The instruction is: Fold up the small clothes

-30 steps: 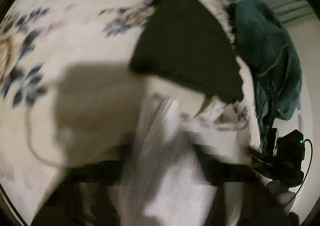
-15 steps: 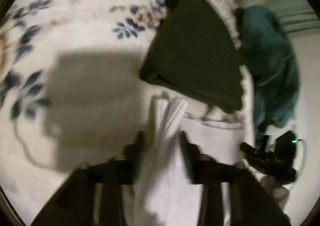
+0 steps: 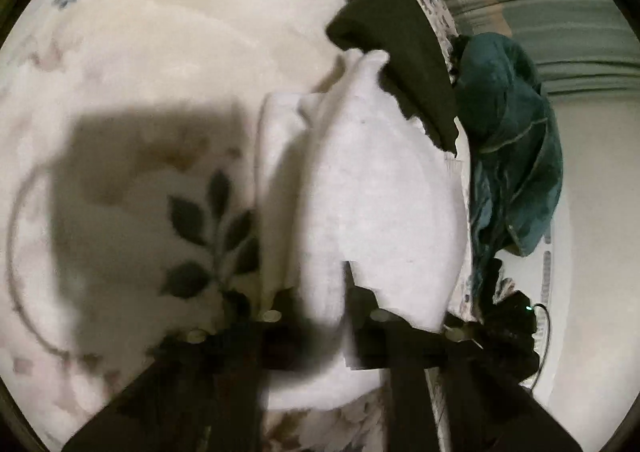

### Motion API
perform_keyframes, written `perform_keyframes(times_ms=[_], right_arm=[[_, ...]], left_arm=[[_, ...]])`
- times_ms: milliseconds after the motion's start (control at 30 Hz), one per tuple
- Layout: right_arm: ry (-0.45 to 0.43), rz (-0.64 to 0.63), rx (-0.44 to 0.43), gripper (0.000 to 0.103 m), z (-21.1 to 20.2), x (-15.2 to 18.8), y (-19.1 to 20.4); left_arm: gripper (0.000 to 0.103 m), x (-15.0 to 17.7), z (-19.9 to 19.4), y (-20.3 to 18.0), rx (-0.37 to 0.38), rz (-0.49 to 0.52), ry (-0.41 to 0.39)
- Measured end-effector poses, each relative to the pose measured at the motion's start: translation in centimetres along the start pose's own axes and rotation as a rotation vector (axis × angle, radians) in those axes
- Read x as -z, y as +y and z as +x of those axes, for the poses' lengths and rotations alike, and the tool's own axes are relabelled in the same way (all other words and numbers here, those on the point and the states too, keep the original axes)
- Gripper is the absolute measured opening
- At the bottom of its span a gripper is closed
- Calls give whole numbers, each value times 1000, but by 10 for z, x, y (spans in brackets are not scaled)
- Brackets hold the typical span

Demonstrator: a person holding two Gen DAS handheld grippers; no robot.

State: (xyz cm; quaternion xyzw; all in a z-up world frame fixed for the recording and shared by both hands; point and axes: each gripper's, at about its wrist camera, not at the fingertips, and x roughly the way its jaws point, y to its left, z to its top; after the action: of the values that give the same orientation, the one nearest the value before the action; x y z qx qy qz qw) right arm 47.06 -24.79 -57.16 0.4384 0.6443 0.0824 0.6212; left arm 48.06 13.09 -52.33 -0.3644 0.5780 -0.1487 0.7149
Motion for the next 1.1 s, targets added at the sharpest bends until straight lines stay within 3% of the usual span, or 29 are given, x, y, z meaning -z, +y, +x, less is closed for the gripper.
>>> perform_keyframes(times_ms=[33,100,200,300,400,433,467,500,533,667,700,733,767,800,867,933,1000,1067,1100], right_arm=[[-29,-1,2,11,0,2,0],[-76,-19,17,9,-8,4,4],[-168,0,84,2,-29,0,-1],[-81,-16,115,3,-23,-10,-6],[-53,-97,112,6,-28,-18,18],[-63,-107,108,10,-29,-22,27],[-90,-129,86,15,-33,-33,37],[-107,-139,76,40,-32,-42,45],[-117,-140,72,56,-32,-46,49],[-104,-114,54,57,-1,-94,77],[-98,-116,63,57,9,-104,83],[-96,-121,70,54,12,-111,87],[-100,-152,100,41,20,-118,95],[-119,-181,135,9,22,-121,102],[-167,-209,188,7,20,-128,114],[-198,-207,229,6,17,-136,111],[-98,-155,215,7,33,-146,98],[-47,-163,198,10,38,-146,99],[-36,-165,185,18,38,-147,101]], left_arm=[[8,-2,-2,-4,-13,8,-22],[8,-4,-6,-5,-59,7,-43],[8,-7,-2,3,-112,-4,-3],[16,-14,-5,-23,-135,102,60],[30,-34,-10,-49,-151,189,26],[34,-46,-6,-55,-148,206,13],[44,-58,1,-58,-154,210,10],[51,-73,11,-60,-159,203,9],[53,-84,20,-60,-159,200,12],[51,-127,59,-65,-156,210,36],[36,-133,66,-68,-158,224,27],[10,-138,68,-69,-154,230,2],[7,-139,67,-66,-154,224,-1],[7,-144,66,-64,-164,209,-21],[7,-153,73,-51,-204,169,-11],[8,-156,80,-37,-195,110,31],[14,-152,72,-42,-191,124,50],[31,-142,52,-52,-171,138,47],[44,-136,43,-57,-151,141,37]])
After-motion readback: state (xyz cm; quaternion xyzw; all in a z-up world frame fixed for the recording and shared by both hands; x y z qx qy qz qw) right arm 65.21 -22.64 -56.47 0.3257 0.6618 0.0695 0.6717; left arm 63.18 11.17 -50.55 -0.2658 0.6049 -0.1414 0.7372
